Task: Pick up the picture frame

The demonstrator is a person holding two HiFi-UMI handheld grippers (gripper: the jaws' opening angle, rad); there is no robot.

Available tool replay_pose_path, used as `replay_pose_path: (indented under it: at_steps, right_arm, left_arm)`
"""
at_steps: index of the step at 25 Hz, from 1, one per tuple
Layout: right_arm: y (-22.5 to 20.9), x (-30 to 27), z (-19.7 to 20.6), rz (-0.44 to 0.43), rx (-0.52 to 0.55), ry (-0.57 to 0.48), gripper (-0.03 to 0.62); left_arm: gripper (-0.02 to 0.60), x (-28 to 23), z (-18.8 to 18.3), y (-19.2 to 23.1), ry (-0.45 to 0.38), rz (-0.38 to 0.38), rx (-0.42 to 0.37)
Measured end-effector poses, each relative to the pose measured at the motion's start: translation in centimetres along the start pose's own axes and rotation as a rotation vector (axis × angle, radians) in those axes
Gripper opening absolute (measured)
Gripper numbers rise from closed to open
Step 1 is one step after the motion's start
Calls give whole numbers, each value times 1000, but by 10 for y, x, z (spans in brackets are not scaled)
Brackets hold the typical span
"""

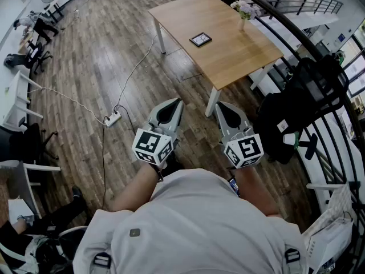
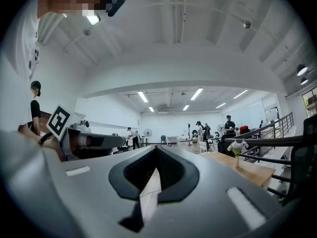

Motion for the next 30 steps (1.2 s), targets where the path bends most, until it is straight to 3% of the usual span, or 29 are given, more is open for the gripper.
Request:
replay_pose_path:
  at_steps: [13,18,30]
  right_arm:
    - [4,-25,7,-7,0,16,8]
    - [14,-48,17,-60,-7,47,9]
    - [29,-161,32,-61,-23,89,9]
  left_arm:
    - [0,1,2,33,2,-22,28]
    - [0,3,2,58,2,-40,34]
    - [0,-11,-2,166,30,-18,84]
Point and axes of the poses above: the fingertips, and each gripper's own axes: x backward along the fingers, y to its left, z out of its underside, the point moved 1 cm from there along x, backward along the fingers, and after that the axes turned 8 degrees about x, right-handed, at the moved point
